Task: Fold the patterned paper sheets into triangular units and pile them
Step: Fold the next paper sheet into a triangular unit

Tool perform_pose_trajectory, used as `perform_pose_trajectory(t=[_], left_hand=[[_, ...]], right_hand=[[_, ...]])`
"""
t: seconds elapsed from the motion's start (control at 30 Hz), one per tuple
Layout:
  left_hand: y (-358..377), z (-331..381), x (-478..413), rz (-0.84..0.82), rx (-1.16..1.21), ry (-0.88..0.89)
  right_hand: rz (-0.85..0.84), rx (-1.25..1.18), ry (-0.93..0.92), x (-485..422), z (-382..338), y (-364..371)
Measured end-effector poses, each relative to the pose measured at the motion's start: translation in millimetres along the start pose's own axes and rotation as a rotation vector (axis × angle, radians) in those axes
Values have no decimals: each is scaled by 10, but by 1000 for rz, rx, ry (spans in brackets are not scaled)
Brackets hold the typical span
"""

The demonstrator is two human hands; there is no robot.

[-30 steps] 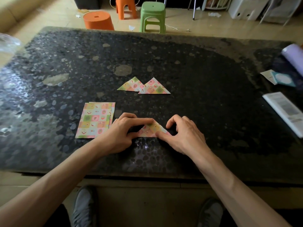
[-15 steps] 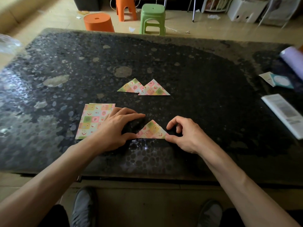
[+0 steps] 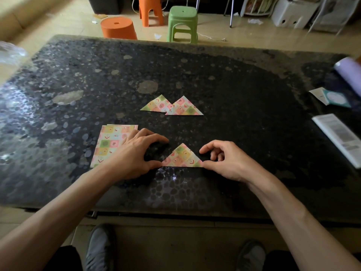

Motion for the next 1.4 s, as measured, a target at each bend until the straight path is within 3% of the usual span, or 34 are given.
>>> perform_pose_trajectory(t=[0.2, 0.33, 0.5, 0.7, 0.83, 0.93, 1.1, 1.17, 1.23, 1.3, 1.4], left_hand=[[21, 32, -33, 5, 54, 39], [40, 74, -43, 14, 62, 81], [-30, 293, -23, 102, -172, 298], [-71, 528, -12, 344, -368, 575], [-80, 583, 6, 461, -300, 529], [-90, 581, -10, 473, -200, 469], [-98, 616, 7, 475, -270, 514], [-151, 635, 3, 573, -93, 376], [-189, 586, -3, 674, 309, 125], [-155, 551, -32, 663, 659, -36], [-84, 515, -58, 582, 856, -131]], right_hand=[[201, 102, -58, 94, 29, 142], [243, 53, -65, 127, 18, 186], [150, -283, -25, 120, -26, 129], [-129, -628, 117, 171, -32, 188], [-284, -898, 76, 203, -63, 197], [-341, -961, 69, 212, -84, 191], [-399, -1036, 58, 237, -101, 214], [-320, -1037, 40, 228, -100, 193], [-161, -896, -5, 196, -85, 163], [-111, -724, -72, 211, -110, 182], [-131, -670, -131, 243, -137, 247]])
Point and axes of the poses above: each hand's wrist, its own x-axis away from the middle knuckle, its own y-axis out of the palm, z = x × y, the point moved 4 cm from there along -x, towards the middle knuckle, and after that the axes turned 15 degrees about y, right-handed, at the moved point
